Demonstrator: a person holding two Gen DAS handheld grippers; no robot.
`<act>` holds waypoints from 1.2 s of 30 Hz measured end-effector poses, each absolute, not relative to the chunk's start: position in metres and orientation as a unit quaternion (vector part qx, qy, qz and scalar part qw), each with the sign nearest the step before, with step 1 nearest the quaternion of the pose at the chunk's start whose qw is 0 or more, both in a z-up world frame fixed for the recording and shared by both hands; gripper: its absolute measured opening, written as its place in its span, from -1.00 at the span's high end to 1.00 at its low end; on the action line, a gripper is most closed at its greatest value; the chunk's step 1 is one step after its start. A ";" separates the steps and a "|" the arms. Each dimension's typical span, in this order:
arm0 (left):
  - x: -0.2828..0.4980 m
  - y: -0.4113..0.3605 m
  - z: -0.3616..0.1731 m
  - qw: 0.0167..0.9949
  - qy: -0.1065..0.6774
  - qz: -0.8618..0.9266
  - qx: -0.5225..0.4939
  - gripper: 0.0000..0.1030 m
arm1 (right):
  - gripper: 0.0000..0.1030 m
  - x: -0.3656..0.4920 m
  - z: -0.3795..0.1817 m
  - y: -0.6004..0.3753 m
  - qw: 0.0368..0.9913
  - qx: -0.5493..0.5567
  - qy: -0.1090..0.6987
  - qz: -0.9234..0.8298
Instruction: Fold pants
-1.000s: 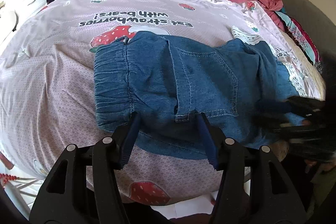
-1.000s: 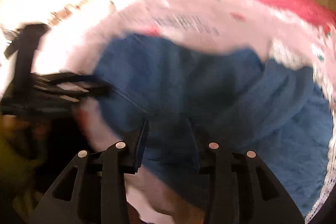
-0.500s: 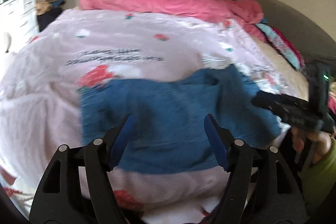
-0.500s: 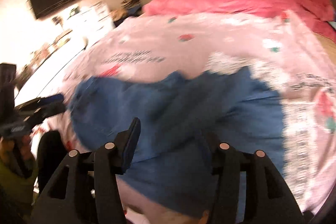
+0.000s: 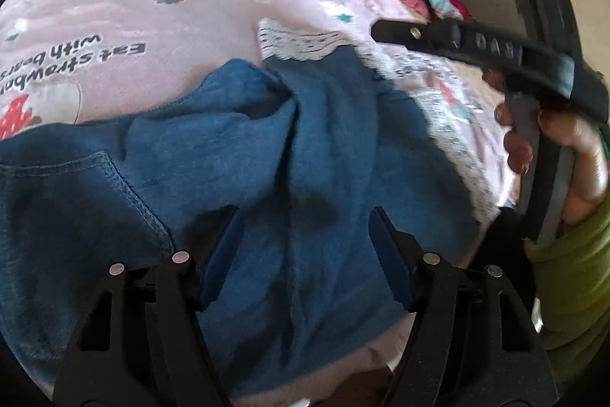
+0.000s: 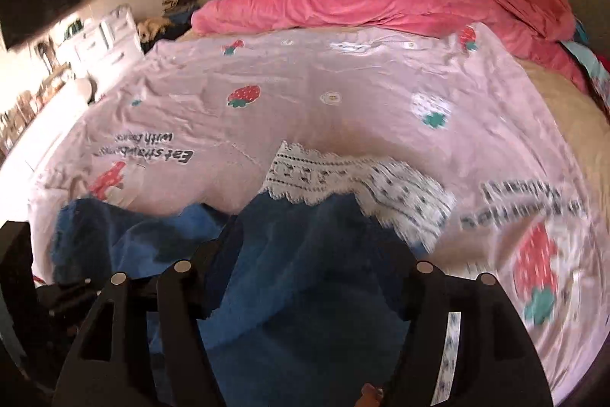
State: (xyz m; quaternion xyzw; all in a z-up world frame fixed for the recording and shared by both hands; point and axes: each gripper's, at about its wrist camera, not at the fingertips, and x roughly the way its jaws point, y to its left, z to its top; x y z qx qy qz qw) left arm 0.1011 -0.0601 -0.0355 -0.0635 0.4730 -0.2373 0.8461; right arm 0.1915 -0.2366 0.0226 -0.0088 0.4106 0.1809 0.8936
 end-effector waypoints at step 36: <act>0.077 -0.071 -0.042 0.851 0.436 -0.288 -0.051 0.77 | 0.85 0.197 0.006 -0.320 0.897 0.140 0.410 0.085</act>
